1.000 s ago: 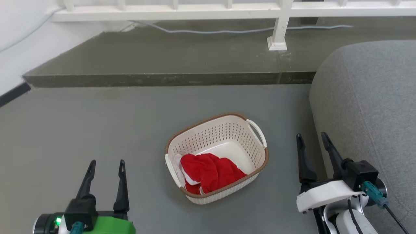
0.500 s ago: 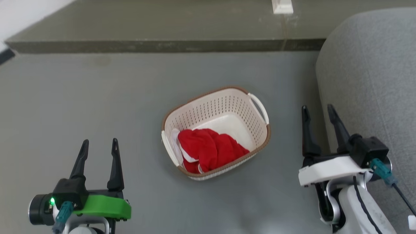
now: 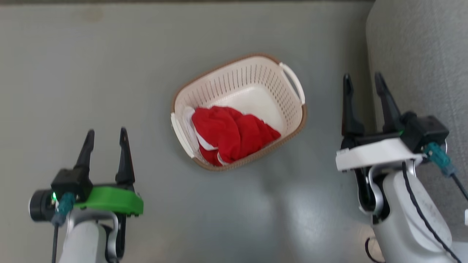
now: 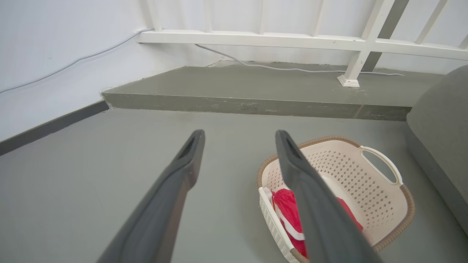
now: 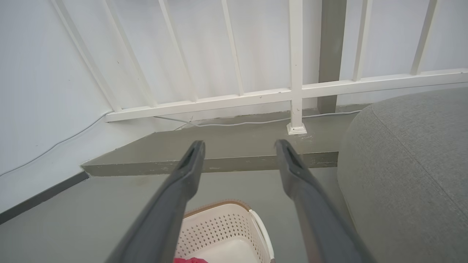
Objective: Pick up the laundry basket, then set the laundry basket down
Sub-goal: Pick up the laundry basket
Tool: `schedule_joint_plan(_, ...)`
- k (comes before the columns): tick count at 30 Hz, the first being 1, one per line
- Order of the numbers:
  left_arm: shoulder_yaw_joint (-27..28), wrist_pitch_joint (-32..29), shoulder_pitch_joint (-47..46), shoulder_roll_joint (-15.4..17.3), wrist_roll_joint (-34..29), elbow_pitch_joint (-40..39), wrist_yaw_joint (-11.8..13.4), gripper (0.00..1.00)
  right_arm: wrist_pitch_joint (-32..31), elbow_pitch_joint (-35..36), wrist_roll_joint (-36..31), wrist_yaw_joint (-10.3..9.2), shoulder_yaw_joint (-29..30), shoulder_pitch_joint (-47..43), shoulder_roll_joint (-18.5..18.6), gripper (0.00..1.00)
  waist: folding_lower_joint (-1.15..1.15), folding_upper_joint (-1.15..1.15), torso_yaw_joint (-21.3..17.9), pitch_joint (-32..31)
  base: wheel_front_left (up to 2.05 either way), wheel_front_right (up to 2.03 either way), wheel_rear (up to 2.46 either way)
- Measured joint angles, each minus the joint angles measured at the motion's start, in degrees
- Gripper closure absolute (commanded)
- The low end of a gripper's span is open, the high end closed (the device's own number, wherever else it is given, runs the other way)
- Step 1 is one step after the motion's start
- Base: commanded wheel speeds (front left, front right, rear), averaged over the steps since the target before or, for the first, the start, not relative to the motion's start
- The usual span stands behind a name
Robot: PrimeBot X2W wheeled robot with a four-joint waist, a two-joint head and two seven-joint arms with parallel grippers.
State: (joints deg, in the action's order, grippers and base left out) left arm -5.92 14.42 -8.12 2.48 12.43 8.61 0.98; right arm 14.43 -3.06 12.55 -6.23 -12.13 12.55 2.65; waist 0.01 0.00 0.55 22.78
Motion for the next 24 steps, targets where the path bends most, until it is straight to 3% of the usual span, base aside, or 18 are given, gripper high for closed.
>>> schedule_joint_plan(24, -3.2, 0.0, -19.2, -0.7, 5.9, 15.8, -1.1, 0.0, 0.2, 2.8, -0.1, -0.31, 0.1, 15.9, 0.7, 0.0, 0.01, 0.0, -2.0, 19.6, 0.0, 0.0, 0.0)
